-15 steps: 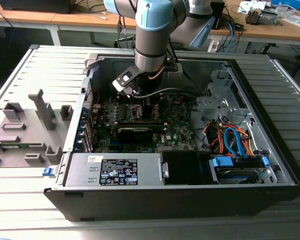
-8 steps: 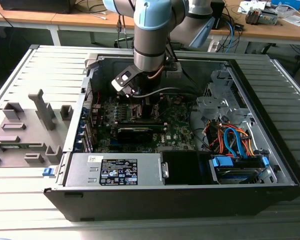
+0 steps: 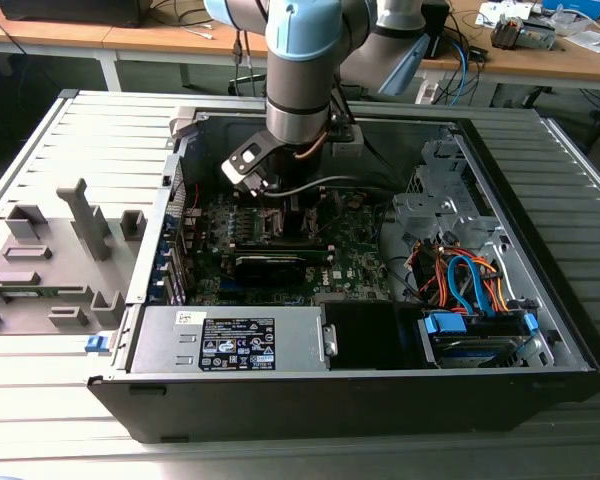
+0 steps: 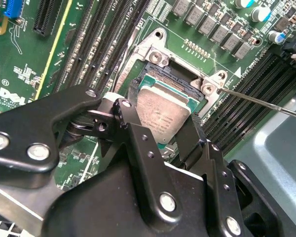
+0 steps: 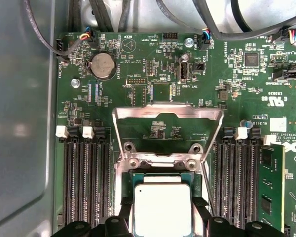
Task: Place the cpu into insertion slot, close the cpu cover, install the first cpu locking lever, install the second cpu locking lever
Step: 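Place the cpu into insertion slot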
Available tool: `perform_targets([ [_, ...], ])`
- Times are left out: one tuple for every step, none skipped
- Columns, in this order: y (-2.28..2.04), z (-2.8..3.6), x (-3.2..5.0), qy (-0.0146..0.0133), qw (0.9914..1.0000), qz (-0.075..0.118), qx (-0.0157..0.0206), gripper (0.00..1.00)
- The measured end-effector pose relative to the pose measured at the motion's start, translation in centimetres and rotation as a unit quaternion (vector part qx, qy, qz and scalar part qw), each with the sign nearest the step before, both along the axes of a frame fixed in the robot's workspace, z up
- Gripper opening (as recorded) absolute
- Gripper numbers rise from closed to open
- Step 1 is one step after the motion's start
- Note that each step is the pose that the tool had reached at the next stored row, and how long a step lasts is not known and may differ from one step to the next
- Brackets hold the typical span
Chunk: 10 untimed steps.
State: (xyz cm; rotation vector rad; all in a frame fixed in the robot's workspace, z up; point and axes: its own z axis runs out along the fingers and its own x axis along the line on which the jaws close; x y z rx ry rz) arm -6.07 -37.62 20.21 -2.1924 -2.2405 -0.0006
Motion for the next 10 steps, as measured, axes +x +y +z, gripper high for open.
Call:
perform_targets([
  [-0.03,0.0,-0.01,0.0,1.0,0.0,0.0,0.55],
  [-0.08,-0.01,-0.04,0.0,1.0,0.0,0.0,0.55],
  [-0.11,-0.02,-0.06,0.0,1.0,0.0,0.0,0.55],
  [-0.11,-0.04,-0.08,0.0,1.0,0.0,-0.0001,0.55],
  [-0.13,-0.06,-0.13,0.0,1.0,0.0,-0.0005,0.55],
  [-0.13,-0.08,-0.16,0.0,1.0,0.0,-0.0008,0.55],
  [-0.13,-0.11,-0.2,0.0,1.0,0.0,-0.0009,0.55],
  [-0.13,-0.17,-0.2,0.0,1.0,0.0,-0.0009,0.55],
  [-0.13,-0.28,-0.19,0.0,1.0,0.0,-0.001,0.55],
  [-0.13,-0.33,-0.19,0.0,1.0,0.0,-0.0011,0.55],
])
